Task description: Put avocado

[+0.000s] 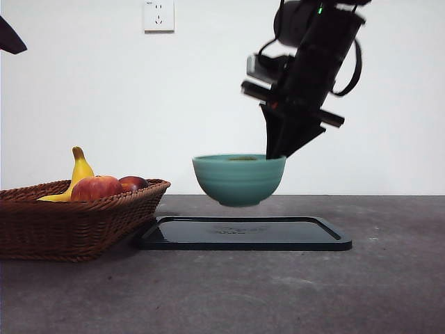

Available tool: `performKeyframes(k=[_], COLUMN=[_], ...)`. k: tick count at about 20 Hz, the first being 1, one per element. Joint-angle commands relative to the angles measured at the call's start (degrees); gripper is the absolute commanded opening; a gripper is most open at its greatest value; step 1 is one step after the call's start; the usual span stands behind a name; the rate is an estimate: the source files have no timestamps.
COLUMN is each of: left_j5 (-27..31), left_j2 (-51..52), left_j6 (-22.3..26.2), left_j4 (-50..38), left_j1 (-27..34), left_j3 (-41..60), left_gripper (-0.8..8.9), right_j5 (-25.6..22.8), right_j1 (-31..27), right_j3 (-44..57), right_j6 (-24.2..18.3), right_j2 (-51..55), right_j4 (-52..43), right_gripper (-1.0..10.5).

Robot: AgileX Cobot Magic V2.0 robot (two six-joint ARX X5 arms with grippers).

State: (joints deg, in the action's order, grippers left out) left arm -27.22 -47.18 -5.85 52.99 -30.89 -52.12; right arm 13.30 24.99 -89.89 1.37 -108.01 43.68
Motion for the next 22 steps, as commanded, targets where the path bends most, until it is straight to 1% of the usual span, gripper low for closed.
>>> performKeyframes(k=[1, 4, 7, 13, 15, 16, 17, 20, 22], left_j5=[-0.28, -0.28, -0.28, -0.28, -0.28, -0.28, -0.28, -0.28, -0.28], left_j2=[-0.35, -0.35, -0.35, -0.35, -0.35, -0.35, -0.35, -0.35, -0.35], left_j6=[0.7, 0.68, 0.68, 0.68, 0.68, 0.68, 0.68, 0.68, 0.68], left_j4=[-0.26, -0.24, -0.2, -0.22, -0.2, -0.17, -0.17, -0.04, -0.02], left_j1=[-0.35, -0.35, -0.35, -0.35, -0.35, -0.35, -0.35, -0.35, -0.35], left_j3=[-0.31, -0.31, -0.31, -0.31, -0.31, -0.31, -0.31, -0.31, -0.31], left_gripper=[3.11, 3.11, 3.11, 3.11, 3.11, 3.11, 3.11, 3.11, 3.11], right_j5=[0.24, 0.2, 0.2, 0.17, 0.13, -0.09, -0.55, -4.74, -4.79], right_j1=[-0.13, -0.35, -0.42, -0.48, -0.5, -0.5, -0.5, -0.61, -0.92], right_j3=[-4.11, -6.38, -6.62, -6.6, -6.6, -6.6, -6.64, -6.8, -7.43], right_j6=[-0.68, -0.76, -0.74, -0.63, 0.11, 0.24, 0.77, 0.98, 0.96], right_j2=[-4.26, -8.24, -10.43, -11.26, -11.23, -11.08, -10.84, -8.0, -4.9], right_j4=[0.09, -0.37, -1.53, -1.36, -1.01, -0.96, -0.98, -0.85, 0.28], right_gripper=[0.1, 0.1, 0.1, 0.2, 1.1, 1.8, 2.0, 2.0, 2.0])
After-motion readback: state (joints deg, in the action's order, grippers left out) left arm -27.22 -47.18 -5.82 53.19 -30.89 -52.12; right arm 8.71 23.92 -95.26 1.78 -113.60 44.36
